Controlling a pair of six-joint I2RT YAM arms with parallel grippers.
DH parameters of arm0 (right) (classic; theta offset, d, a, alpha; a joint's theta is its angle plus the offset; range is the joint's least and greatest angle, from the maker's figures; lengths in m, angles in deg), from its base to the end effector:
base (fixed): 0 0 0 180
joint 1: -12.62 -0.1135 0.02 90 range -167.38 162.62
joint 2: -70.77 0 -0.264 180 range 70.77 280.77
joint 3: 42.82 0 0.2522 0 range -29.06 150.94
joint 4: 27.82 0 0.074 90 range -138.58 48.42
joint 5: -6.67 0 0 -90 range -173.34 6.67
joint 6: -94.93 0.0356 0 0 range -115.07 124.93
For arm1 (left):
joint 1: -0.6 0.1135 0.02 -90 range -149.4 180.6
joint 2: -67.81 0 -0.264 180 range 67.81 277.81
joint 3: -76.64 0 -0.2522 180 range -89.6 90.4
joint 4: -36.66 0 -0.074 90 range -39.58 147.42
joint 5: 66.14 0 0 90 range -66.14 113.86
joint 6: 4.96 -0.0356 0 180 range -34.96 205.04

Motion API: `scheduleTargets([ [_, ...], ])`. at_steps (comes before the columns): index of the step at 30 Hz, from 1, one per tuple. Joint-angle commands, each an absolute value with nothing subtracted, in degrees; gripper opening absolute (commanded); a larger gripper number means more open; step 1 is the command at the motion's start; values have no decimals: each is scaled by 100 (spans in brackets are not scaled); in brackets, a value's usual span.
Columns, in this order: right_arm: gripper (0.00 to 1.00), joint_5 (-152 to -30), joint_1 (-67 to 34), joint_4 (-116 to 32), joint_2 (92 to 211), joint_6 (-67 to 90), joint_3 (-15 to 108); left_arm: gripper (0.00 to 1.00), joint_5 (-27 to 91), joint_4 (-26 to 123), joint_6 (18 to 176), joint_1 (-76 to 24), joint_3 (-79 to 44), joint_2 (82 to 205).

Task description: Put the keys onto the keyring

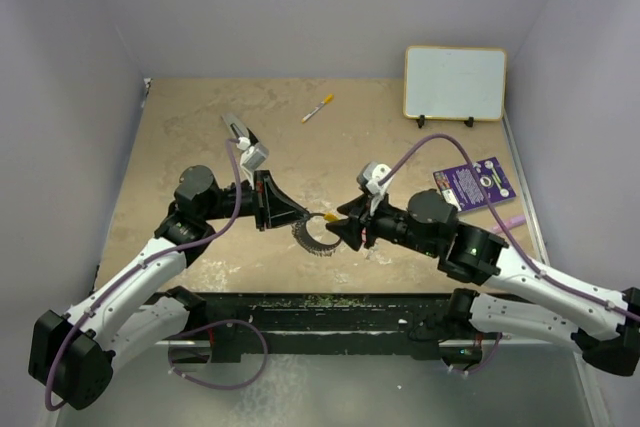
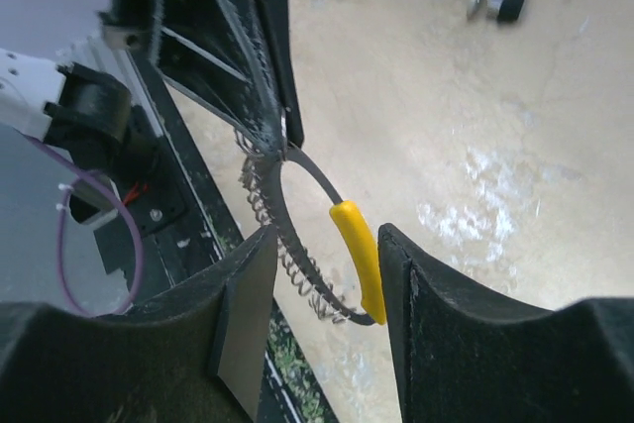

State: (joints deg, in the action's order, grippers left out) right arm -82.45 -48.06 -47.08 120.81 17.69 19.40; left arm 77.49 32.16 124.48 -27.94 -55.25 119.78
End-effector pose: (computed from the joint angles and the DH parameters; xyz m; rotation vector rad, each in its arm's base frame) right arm 0.1012 0.1791 0.3556 -0.7142 1.6369 0.9324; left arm 0.1656 -0.1227 0.3055 0.6731 1.6980 -1.6011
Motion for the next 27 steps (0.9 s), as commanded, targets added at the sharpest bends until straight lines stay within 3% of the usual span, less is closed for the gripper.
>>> scheduleTargets([
  [1,48,-8349,-4800,-3742,11538,1464,1817,4,7572,2821,12928,-2803,-5399,11948],
  [5,34,-8437,-4802,-3358,11545,1592,1766,4,7465,2856,12918,-2804,-5443,11990],
  [9,28,-8562,-4801,-2938,11777,1760,1766,4,7373,2874,12902,-2805,-5455,12009],
  [27,28,-7838,-4804,285,12144,2847,450,4,7041,2768,13584,-2801,-5224,11937],
])
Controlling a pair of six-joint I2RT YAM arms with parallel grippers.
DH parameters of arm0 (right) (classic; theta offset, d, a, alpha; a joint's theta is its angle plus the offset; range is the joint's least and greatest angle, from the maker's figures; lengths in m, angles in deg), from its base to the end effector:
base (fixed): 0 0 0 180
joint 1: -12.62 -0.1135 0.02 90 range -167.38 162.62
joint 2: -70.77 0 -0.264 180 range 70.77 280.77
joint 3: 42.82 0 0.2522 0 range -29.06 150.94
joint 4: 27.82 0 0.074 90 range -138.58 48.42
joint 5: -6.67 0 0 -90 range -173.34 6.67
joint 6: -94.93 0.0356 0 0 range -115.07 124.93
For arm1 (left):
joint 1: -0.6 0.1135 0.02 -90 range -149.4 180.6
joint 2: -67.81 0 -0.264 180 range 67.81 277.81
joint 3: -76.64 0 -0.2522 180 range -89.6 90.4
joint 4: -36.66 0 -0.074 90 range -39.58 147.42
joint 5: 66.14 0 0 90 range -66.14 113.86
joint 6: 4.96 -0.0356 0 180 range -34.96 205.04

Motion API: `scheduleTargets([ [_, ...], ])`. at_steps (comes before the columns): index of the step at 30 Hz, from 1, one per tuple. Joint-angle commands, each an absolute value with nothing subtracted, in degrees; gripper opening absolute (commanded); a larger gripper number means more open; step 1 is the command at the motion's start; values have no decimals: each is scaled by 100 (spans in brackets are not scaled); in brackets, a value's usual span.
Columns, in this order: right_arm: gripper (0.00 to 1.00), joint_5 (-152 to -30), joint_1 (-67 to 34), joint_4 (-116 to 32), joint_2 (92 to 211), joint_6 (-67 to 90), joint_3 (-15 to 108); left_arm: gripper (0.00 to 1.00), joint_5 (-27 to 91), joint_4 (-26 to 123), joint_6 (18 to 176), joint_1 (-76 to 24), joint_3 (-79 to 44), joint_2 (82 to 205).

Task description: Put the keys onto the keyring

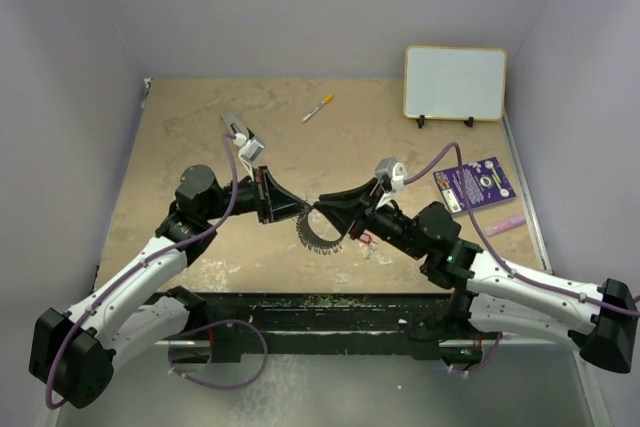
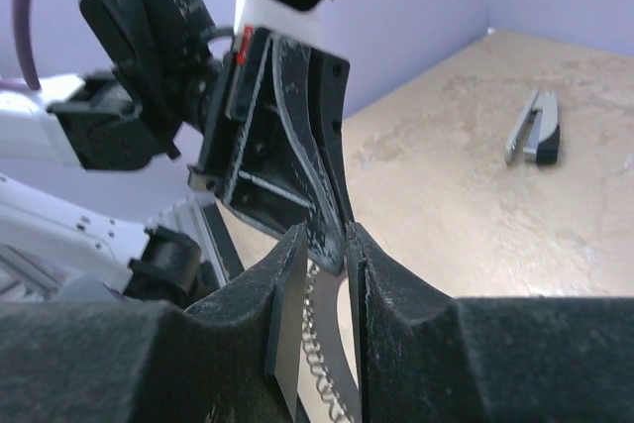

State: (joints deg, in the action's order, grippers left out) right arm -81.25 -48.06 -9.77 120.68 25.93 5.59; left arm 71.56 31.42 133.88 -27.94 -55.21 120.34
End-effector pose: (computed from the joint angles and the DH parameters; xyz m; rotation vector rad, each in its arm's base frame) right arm 0.1026 0.1800 0.3401 -0.4363 1.3080 1.1893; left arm 0.1709 -0.1229 0.3052 0.4455 1.7842 -1.6436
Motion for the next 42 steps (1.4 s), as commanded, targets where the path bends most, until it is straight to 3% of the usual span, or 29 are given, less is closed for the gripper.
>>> scheduleTargets([
  [1,28,-7827,-4801,449,12215,2889,417,4,7032,2766,13584,-2797,-5224,11932],
  [16,24,-7720,-4800,1170,12905,3064,472,4,6955,2731,13713,-2779,-4995,11875],
  [24,14,-7729,-4799,1199,12983,3119,505,4,6962,2733,13777,-2779,-4971,11837],
  [29,0,-7736,-4801,1227,12994,3121,522,4,6950,2731,13778,-2779,-4968,11828],
  [33,0,-7768,-4808,1199,13027,3117,566,4,6918,2752,13797,-2779,-4960,11811],
  [42,0,-7773,-4809,370,12909,3165,918,20,6946,2779,13710,-2779,-5047,11831],
])
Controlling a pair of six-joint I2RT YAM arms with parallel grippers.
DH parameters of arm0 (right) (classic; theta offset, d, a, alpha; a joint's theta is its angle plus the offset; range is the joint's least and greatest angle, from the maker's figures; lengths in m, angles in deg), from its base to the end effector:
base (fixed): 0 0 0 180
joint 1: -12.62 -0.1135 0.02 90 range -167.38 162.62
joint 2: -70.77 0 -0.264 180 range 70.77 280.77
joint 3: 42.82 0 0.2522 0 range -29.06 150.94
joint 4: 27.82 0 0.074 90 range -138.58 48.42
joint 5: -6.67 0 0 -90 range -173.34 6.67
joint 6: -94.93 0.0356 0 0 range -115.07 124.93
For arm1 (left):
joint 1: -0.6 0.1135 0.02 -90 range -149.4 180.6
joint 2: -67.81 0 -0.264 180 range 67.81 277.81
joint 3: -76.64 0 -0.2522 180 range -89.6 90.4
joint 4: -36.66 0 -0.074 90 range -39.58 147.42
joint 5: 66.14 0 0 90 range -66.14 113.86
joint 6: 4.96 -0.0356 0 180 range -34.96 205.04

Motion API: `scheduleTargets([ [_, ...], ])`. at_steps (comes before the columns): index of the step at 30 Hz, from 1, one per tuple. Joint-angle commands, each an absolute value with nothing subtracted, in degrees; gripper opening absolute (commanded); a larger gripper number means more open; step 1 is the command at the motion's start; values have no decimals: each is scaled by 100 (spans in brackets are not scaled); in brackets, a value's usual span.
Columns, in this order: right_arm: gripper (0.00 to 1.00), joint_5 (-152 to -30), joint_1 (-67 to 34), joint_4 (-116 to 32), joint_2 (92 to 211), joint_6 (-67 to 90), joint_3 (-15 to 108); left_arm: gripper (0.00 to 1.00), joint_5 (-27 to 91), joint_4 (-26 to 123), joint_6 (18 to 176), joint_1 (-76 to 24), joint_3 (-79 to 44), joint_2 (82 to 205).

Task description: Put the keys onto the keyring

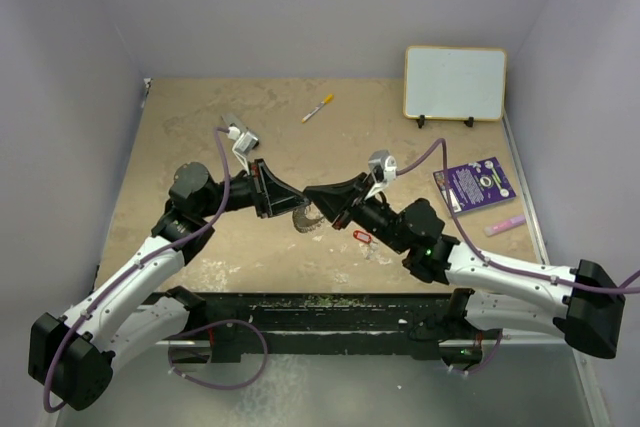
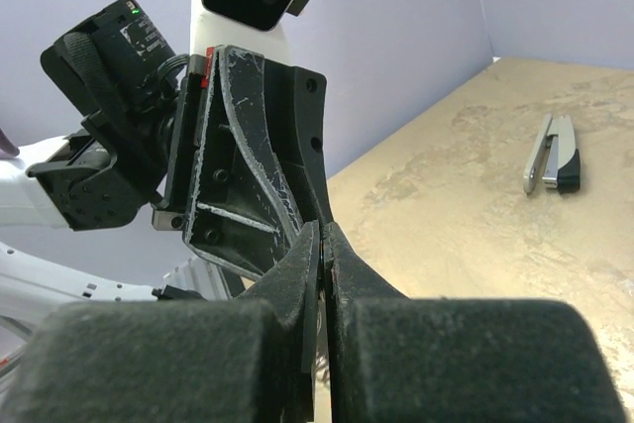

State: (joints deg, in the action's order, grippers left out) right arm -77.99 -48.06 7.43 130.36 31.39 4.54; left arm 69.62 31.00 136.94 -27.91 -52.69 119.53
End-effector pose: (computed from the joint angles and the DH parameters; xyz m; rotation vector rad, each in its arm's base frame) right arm 0.1173 0.2020 0.3306 -0.2874 1.2369 1.2768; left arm 0.1698 -0.1213 0.3241 0.3974 1.7372 -1.6562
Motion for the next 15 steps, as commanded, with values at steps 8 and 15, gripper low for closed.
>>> scheduleTargets([
  [8,0,-7814,-4803,-1392,12781,3139,1613,17,7058,2721,13706,-2788,-5135,11882],
  [15,0,-8015,-4802,-2600,13036,3172,2320,11,7127,2664,13671,-2788,-5158,11881],
])
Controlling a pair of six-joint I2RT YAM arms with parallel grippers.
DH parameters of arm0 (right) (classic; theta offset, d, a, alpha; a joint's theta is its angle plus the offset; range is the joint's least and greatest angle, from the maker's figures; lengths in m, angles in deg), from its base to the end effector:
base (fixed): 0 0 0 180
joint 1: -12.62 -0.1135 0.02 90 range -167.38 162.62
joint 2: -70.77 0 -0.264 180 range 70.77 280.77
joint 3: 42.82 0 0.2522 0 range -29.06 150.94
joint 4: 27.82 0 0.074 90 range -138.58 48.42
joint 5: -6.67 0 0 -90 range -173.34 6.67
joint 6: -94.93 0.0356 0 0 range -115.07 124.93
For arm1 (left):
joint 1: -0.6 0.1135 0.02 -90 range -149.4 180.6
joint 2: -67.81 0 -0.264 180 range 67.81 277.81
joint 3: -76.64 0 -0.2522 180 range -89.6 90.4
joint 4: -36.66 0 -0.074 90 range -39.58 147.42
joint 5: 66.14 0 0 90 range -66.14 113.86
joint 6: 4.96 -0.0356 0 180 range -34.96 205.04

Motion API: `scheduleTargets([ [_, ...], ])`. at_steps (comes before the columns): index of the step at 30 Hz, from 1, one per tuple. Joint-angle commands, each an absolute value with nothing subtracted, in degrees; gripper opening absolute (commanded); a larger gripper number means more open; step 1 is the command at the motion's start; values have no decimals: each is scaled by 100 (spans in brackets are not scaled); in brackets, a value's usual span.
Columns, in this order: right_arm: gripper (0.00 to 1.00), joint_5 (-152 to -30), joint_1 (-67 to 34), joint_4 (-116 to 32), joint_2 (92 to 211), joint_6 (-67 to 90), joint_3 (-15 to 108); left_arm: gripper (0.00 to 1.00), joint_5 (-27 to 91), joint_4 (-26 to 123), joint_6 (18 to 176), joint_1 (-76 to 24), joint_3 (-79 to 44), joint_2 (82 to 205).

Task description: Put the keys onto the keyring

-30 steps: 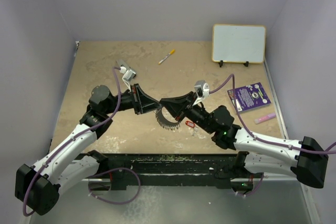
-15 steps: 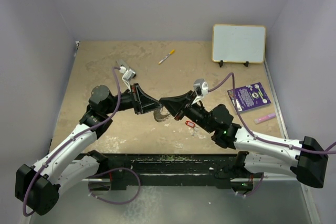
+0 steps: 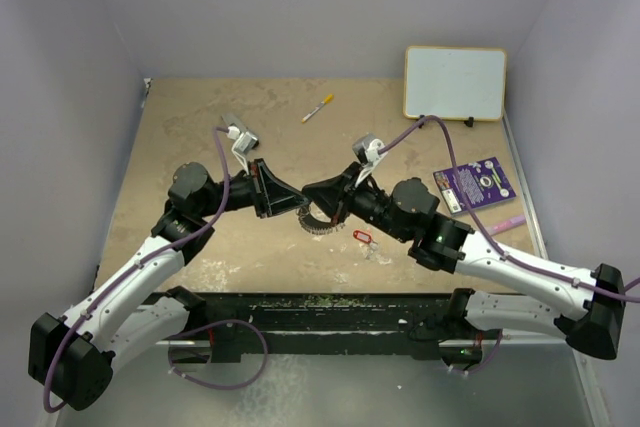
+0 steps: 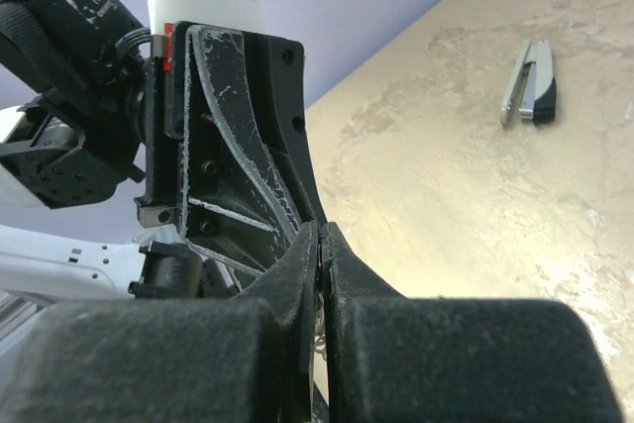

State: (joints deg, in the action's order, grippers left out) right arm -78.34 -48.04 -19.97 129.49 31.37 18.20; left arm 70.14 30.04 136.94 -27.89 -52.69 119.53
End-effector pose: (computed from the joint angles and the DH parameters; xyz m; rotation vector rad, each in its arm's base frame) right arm 0.1216 0.2100 0.3685 -0.3672 1.4587 1.1893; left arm 0.1694 -0.1212 0.3257 0.4136 1.7203 -1.6611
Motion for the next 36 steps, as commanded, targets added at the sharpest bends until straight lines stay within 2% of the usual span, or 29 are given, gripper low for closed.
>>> scheduleTargets([
  [1,0,-8050,-4805,-2705,13077,3178,2389,10,7136,2661,13660,-2788,-5161,11886],
  [24,0,-8726,-4800,-4387,13680,3665,3579,10,7198,2613,13448,-2797,-5359,11868],
  [27,0,-8751,-4806,-4431,13691,3730,3608,9,7196,2562,13468,-2797,-5407,11847],
  [30,0,-8681,-4804,-4382,13642,3769,3562,4,7176,2533,13477,-2797,-5423,11830],
  [36,0,-8621,-4803,-4253,13601,3827,3460,4,7128,2444,13505,-2797,-5396,11831],
])
